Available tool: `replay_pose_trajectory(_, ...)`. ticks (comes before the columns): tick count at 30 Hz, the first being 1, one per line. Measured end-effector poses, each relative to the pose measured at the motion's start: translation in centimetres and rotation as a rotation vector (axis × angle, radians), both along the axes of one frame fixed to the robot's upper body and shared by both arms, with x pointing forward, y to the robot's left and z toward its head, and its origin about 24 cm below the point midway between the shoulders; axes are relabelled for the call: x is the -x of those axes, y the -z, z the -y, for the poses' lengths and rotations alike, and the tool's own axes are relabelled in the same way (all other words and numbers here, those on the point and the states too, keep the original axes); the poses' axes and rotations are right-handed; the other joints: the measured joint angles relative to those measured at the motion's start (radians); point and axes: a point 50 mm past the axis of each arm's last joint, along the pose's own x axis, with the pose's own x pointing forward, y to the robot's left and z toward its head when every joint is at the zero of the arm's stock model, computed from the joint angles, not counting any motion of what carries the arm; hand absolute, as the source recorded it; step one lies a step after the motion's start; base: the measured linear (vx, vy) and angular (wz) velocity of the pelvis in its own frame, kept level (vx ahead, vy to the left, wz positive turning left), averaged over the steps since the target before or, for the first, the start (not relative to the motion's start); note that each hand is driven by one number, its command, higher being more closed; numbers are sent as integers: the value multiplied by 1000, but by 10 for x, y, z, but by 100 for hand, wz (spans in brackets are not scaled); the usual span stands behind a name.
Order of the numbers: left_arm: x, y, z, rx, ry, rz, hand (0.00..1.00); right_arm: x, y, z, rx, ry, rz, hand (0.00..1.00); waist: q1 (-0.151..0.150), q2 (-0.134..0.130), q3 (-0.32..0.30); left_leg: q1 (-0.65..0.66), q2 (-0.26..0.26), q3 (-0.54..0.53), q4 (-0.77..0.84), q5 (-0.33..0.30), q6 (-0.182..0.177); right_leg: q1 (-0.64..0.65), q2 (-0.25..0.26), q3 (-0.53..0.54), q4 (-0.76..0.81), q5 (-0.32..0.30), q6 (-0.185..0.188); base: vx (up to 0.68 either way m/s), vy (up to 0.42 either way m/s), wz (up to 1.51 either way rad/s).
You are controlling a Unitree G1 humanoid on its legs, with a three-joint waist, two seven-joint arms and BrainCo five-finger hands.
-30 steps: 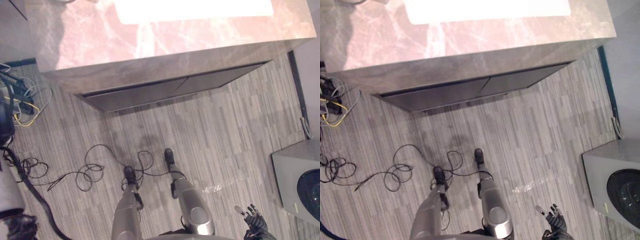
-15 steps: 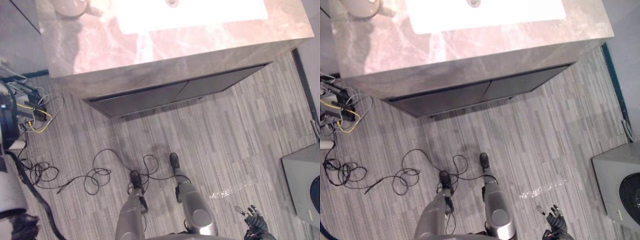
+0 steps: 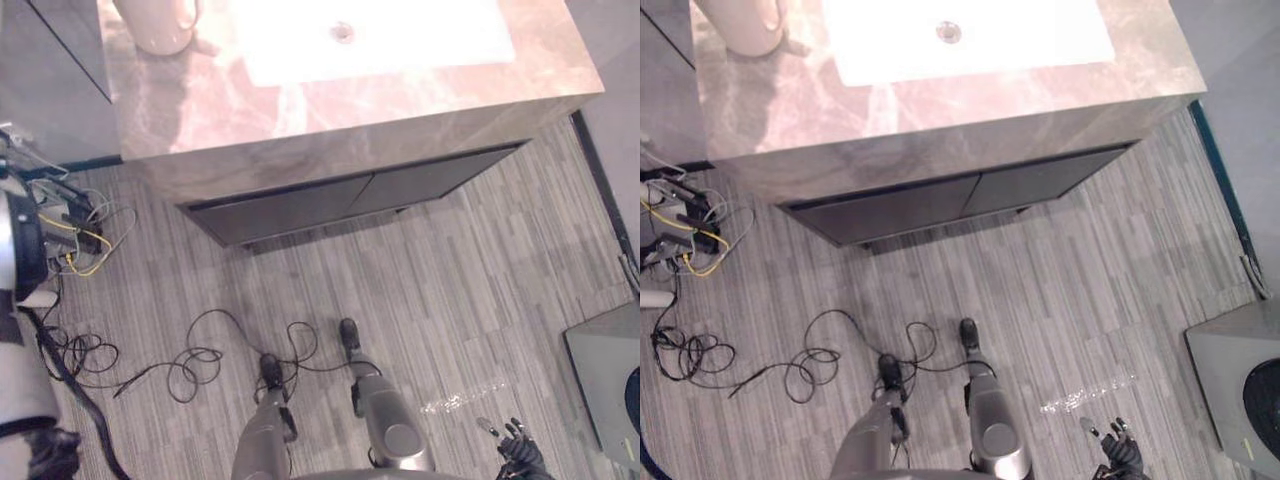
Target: Organize washtable
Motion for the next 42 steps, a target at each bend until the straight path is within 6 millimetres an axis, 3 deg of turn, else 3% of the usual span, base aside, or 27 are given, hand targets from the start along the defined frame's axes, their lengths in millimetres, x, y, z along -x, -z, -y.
replay_pose_trajectory(15,-7,4,-2,15,-1,-28,100,0,0,1,-1,6,0,0,-10,2,-13,13,-4,8,2,0,-2,11,-5,1,0,0,0,34,79,-1)
replay_pose_trajectory(20,-28,27,-7,44,13,-126,100,1,0,1,-2,6,1,0,-8,29,-49,27,-4,8,-15,7,-3,18,-4,1,0,0,0,29,74,1)
replay_pose_trajectory(27,-41,40,-5,79,54,-169,100,1,1,-1,-23,-4,-5,0,-7,31,-51,89,-12,9,-53,27,-8,64,-8,1,-1,-4,3,18,80,2)
replay_pose_trajectory(33,-52,60,-19,176,98,-220,100,1,4,-8,-41,-14,-10,0,2,29,-91,143,-37,12,-102,44,-13,106,-30,-2,-1,-92,-10,18,44,6)
replay_pose_trajectory(38,-62,77,-22,281,180,-251,100,1,10,-26,-82,-43,-24,0,17,17,-120,204,-40,11,-160,62,-29,152,-32,-30,-1,-180,-11,25,-15,6)
replay_pose_trajectory(40,-66,84,-20,312,208,-262,100,3,13,-35,-104,-53,-31,0,16,-7,-144,213,-53,9,-165,62,-31,167,-48,-41,-1,-248,8,46,-47,14)
replay_pose_trajectory(42,-74,97,-12,316,237,-298,100,2,14,-38,-106,-71,-34,0,17,3,-157,223,-37,4,-166,66,-37,181,-35,-57,0,-256,2,36,-56,12)
